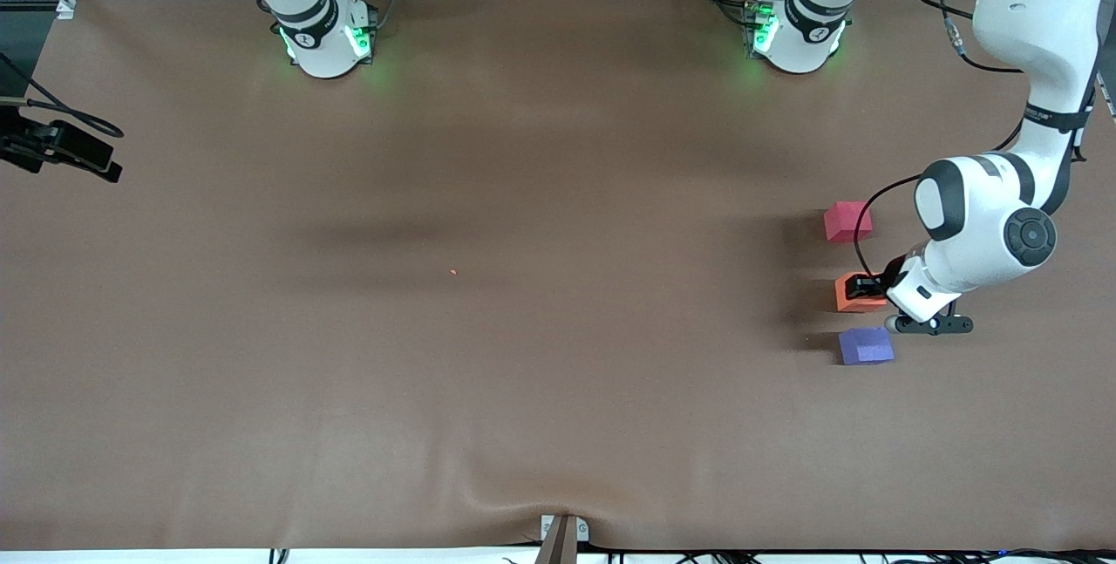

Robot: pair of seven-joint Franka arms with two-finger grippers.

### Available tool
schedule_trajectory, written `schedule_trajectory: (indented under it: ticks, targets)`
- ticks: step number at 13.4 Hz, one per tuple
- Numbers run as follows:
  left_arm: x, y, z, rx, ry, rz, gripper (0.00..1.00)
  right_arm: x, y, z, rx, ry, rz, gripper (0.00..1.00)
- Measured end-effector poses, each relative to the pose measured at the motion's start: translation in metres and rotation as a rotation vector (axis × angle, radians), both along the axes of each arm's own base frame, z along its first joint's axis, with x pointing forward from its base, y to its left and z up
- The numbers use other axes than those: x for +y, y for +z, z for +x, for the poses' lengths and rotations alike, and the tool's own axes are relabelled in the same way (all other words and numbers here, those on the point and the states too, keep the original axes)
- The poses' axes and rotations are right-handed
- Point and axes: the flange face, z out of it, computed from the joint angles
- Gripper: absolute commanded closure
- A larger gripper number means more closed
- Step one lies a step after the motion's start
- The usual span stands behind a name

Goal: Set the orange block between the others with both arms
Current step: 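Lower the orange cube between the cubes and open the left gripper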

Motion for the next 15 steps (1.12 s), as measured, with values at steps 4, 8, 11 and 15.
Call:
schedule_trajectory:
  ticks: [4,8,11,15]
  targets:
    - [0.0000,-0.0081,-0.0067,0.019,0.000,-0.001,1.00,-0.0017,0.0000,-0.0001,0.000,-0.003,0.000,0.00]
    - [0.0029,-0.0111,-0.0098,0.026,0.008,-0.003,0.97,-0.0016,0.0000,-0.0001,0.000,-0.003,0.000,0.00]
    - [0.0085,-0.0113,-0.0102,0.027,0.018,-0.004,0.00,-0.0013,0.0000,-0.0001,0.000,-0.002,0.000,0.00]
    - [0.0069,-0.0097,-0.0082,0.020,0.054,-0.002,0.00,-0.0004,0.0000,-0.0001,0.000,-0.001,0.000,0.00]
